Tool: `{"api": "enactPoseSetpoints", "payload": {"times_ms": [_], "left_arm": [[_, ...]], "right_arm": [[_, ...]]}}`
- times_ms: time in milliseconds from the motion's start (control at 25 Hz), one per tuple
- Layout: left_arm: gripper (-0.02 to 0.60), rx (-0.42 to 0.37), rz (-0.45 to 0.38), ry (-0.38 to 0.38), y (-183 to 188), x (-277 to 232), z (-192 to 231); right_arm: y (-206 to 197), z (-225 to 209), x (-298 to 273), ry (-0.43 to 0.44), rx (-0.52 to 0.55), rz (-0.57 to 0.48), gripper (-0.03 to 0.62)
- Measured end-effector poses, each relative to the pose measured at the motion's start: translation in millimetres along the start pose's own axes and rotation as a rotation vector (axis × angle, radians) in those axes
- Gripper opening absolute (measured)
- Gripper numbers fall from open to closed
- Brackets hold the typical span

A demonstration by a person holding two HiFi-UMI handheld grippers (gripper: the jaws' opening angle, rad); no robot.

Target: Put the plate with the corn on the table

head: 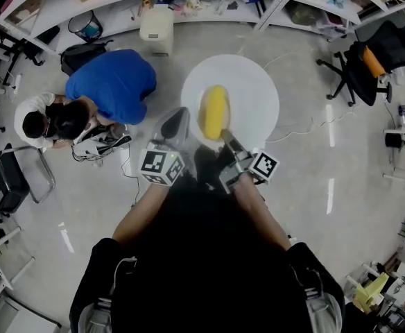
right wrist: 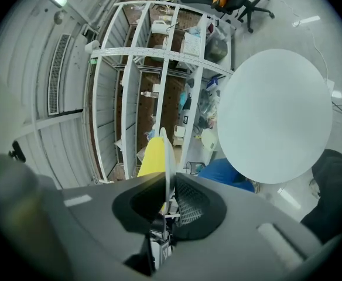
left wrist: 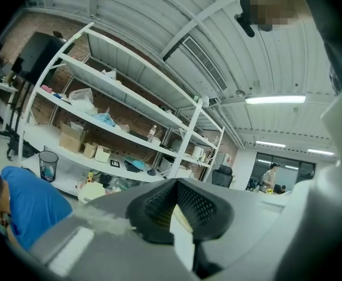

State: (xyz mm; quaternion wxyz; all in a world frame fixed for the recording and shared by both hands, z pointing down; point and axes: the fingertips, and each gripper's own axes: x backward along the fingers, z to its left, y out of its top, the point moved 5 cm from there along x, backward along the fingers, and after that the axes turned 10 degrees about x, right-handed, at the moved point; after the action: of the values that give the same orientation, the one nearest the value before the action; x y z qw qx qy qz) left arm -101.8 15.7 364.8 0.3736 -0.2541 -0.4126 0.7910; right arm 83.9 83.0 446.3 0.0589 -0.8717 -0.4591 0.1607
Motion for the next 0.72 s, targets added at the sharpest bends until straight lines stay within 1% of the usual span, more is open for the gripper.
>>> {"api": "enactPoseSetpoints", "payload": {"times_ms": [320,520,720], "left_arm": [[0.002,0.004,0.002,0.027,-10,-36,10],[0.002,-0.007,0.007,0.038,-16,-51,16],[0.002,0.002,0.019,0.053,-23,-66,26]], "right_arm": [[23,-17,-21,-0.002,0.016,0.046,0.046],[34,-29,-31,0.000,0.045,0.052,0.046],[44,-40,-42,0.011,0.064,0.049,0.045]]}}
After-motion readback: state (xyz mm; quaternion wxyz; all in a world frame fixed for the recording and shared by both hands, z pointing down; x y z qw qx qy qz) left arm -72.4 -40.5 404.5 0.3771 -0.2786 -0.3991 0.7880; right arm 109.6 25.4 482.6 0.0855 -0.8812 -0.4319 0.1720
